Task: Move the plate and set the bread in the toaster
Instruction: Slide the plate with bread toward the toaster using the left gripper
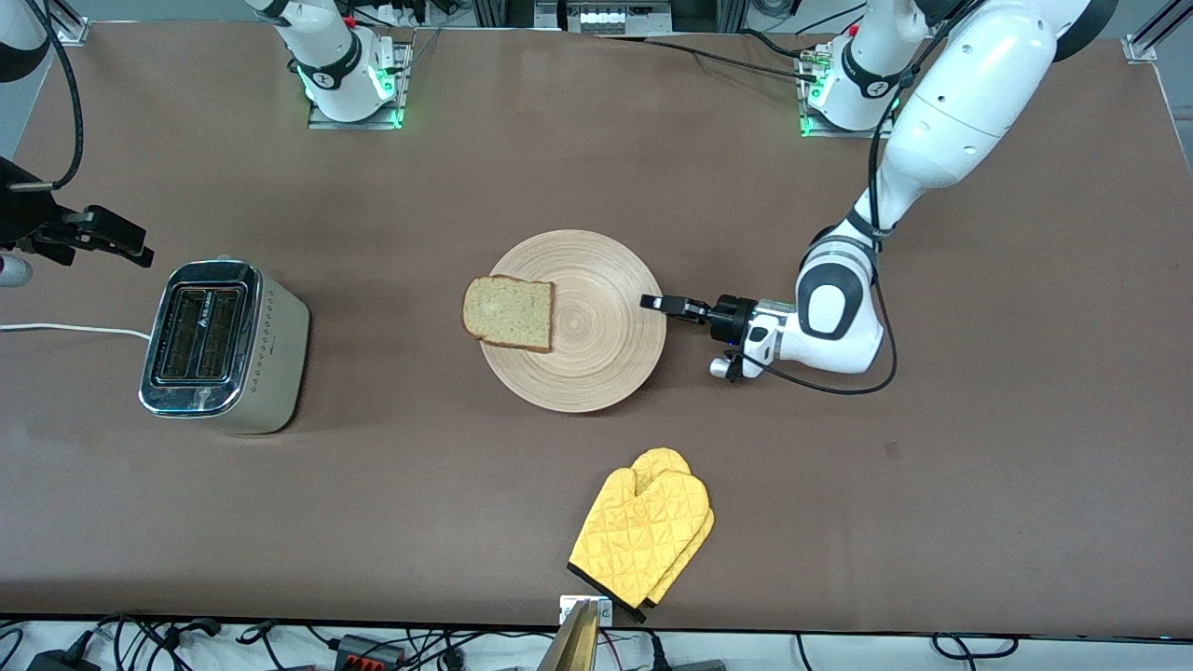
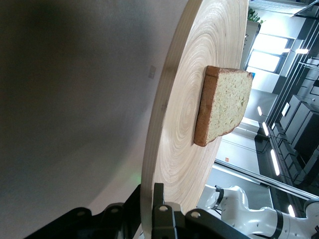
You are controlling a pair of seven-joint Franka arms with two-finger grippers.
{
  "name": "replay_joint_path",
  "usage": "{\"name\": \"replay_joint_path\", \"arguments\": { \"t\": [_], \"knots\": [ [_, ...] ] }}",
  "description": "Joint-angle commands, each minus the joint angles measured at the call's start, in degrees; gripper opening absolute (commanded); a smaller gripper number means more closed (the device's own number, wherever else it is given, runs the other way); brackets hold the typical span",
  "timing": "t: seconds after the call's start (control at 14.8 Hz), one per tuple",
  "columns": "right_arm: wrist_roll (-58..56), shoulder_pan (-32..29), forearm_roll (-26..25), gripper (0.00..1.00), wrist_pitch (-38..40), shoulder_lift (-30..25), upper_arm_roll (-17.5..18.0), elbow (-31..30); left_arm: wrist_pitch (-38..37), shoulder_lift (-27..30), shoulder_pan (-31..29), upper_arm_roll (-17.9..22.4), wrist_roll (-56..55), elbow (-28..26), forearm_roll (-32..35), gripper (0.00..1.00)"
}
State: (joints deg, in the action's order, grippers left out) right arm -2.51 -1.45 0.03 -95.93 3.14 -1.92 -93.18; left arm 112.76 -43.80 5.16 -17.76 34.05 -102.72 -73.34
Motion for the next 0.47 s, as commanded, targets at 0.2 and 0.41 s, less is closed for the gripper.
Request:
{"name": "replay_joint_path", "arguments": {
  "t": [0.2,0.41],
  "knots": [
    [-0.7,-0.6,-0.6,1.00,-1.7,-1.8,0.3,-2.9,2.2,-4.4,5.0,0.3,-0.1,4.3,-3.8,0.00],
    [-0.7,-0.6,-0.4,1.00,-1.6,-1.8,0.2,-2.9,6.6,-5.2,7.3,0.3,-0.2,5.0,-5.6,0.00]
  ]
}}
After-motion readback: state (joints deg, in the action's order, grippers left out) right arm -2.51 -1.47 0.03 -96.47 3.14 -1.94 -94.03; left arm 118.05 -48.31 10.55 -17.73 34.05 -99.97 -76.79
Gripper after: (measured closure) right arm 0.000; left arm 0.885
